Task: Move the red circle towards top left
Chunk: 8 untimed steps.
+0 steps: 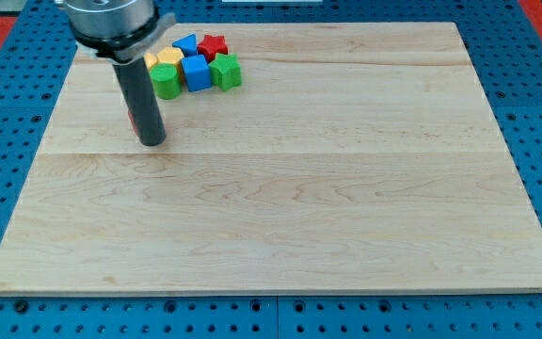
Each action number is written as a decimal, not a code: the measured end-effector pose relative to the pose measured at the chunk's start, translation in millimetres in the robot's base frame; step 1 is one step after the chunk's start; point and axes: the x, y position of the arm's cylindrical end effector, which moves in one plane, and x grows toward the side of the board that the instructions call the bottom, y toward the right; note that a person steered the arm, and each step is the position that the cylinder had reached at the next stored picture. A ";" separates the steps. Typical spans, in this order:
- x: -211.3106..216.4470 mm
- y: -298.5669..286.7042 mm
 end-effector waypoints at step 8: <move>-73.2 -12.9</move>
